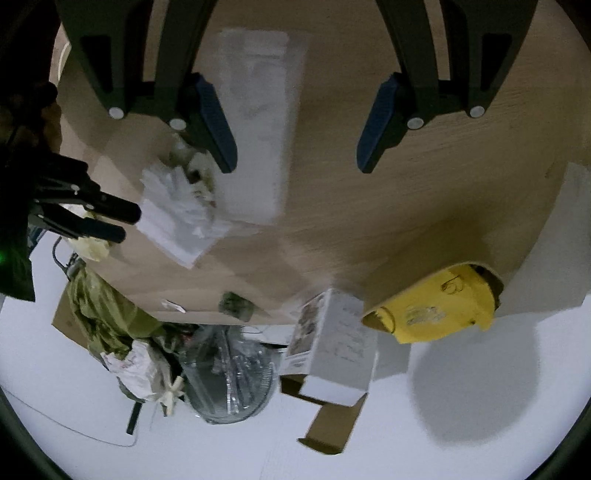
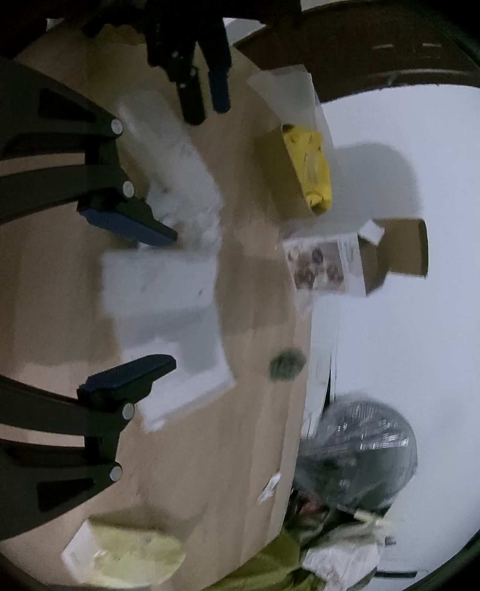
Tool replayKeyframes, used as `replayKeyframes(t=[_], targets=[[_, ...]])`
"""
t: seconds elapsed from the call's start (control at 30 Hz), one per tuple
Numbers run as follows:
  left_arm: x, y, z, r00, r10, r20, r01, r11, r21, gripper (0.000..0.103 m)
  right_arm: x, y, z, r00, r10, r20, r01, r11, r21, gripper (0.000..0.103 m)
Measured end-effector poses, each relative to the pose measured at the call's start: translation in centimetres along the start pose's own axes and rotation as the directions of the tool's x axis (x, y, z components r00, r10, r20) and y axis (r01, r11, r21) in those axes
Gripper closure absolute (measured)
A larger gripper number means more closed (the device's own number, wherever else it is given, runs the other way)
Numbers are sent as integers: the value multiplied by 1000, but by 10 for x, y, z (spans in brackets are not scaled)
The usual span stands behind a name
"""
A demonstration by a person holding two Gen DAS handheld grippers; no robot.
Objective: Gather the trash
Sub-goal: 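Grasp a clear plastic bag with the right tool while the left tool grasps a clear sleeve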
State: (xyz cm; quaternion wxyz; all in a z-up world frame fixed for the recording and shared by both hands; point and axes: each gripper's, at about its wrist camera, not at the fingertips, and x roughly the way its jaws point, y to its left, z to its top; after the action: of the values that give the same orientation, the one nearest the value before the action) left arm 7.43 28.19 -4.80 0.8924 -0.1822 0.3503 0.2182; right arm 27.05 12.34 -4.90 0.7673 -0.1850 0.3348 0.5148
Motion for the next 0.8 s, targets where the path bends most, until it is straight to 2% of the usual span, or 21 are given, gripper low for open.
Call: replayKeyframes(t=[0.27,0.4,0.43,0.53,0.8], targets=[[6,18,-2,999,22,-25,-23,999,-37,35,42,30,18,991,132,-19,-133,991,-2,44],[6,19,-6,999,19,-36,-20,999,-43,35,58,40,18,986,159,-50,-160,987,-2,44],[6,19,-7,999,16,-39,-18,999,-45,35,61,41,18,985,164,-55,-164,986,0,46],[7,17,-9,999,9,-48,-11,999,-50,35,63,42,17,982,177,-57,-177,984,5,74],[10,-1,-10,997,-50,-61,48,998,-36,34,28,40,18,982,185,32,-184,983,-15,77]])
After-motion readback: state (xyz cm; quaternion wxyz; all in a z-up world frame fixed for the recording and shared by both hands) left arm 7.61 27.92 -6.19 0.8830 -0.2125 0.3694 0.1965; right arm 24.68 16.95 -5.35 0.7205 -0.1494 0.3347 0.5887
